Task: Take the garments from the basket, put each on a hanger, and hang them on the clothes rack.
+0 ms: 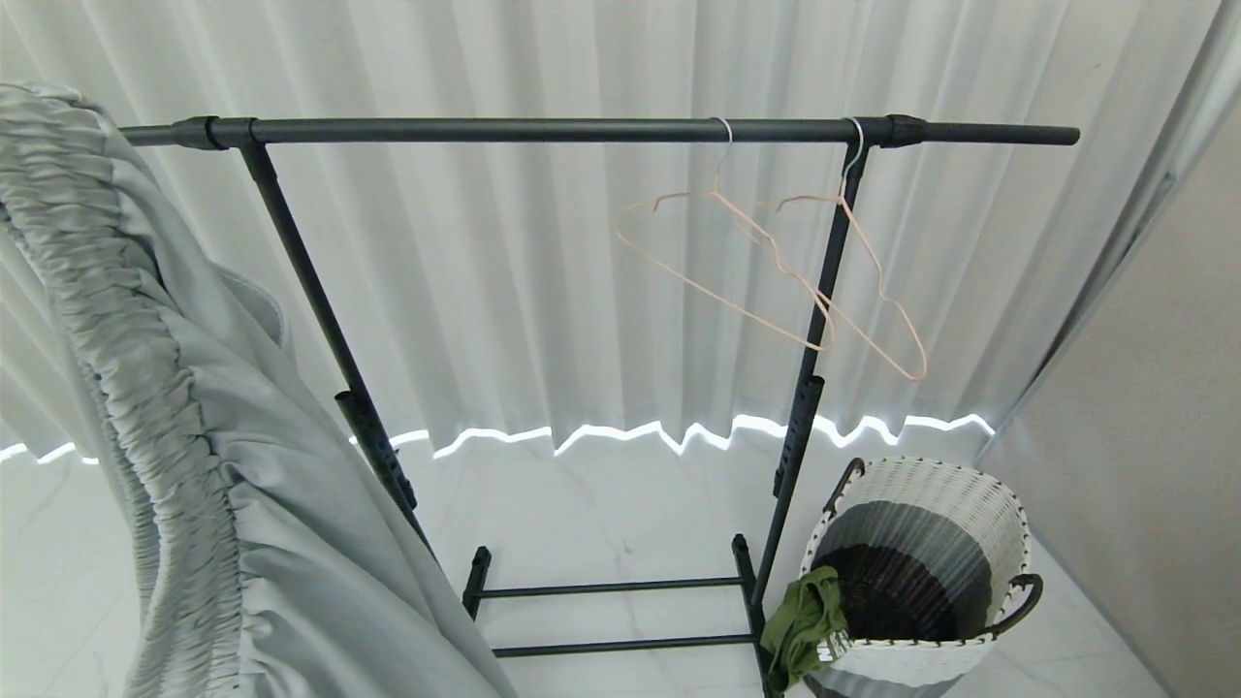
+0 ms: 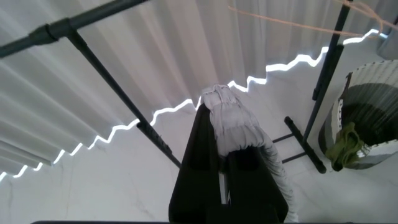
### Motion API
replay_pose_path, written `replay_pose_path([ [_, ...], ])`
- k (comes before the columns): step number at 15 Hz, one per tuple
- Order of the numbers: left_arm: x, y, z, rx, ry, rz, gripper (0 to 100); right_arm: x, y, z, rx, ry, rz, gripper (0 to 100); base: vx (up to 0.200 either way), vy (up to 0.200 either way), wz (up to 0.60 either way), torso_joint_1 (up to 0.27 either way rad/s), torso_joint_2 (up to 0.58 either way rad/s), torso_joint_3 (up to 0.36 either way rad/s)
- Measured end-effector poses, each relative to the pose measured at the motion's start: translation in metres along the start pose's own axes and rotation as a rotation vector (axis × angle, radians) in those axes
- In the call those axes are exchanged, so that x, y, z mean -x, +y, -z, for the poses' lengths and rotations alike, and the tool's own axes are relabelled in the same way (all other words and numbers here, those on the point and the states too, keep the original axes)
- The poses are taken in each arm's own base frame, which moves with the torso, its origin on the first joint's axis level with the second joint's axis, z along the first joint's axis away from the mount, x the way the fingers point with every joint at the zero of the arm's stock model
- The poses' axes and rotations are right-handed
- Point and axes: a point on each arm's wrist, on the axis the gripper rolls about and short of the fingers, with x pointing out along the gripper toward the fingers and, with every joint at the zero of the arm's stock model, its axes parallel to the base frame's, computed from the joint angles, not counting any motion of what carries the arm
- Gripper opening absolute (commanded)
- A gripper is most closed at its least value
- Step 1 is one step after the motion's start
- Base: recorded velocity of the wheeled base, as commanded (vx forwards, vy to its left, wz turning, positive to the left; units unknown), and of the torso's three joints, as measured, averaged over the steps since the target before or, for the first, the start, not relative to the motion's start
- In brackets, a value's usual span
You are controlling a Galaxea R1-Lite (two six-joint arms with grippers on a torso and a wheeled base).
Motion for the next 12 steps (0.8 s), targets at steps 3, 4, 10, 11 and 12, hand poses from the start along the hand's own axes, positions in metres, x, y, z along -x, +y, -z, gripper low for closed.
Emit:
replay_pose_path([
  [3, 0.0002, 0.0003, -0.0001, 0.0, 0.0, -0.001, 0, -0.003, 0.0017, 0.0021, -0.002, -0.019, 0.014, 100, 0.0, 0.0, 0.0, 0.069, -0.14, -0.082],
  [4, 0.0003, 0.0004, -0.0002, 0.001, -0.001, -0.001, 0, -0.0046, 0.0024, 0.0024, -0.006, -0.035, 0.021, 100, 0.0, 0.0, 0.0, 0.0, 0.0, 0.0],
  [10, -0.0003, -0.0001, 0.0002, -0.001, 0.002, -0.001, 0, -0.0091, 0.0053, 0.0053, -0.008, -0.049, 0.017, 100, 0.0, 0.0, 0.4, 0.006, -0.01, -0.002],
  [11, -0.0003, -0.0001, 0.0005, -0.001, 0.003, -0.001, 0, -0.0092, 0.0054, 0.0055, -0.009, -0.048, 0.018, 100, 0.0, 0.0, 0.0, 0.0, 0.0, 0.0],
  [12, 0.0002, 0.0001, 0.0003, 0.0, 0.001, -0.001, 0, -0.0098, 0.0059, 0.0062, -0.008, -0.044, 0.017, 100, 0.0, 0.0, 0.0, 0.0, 0.0, 0.0],
])
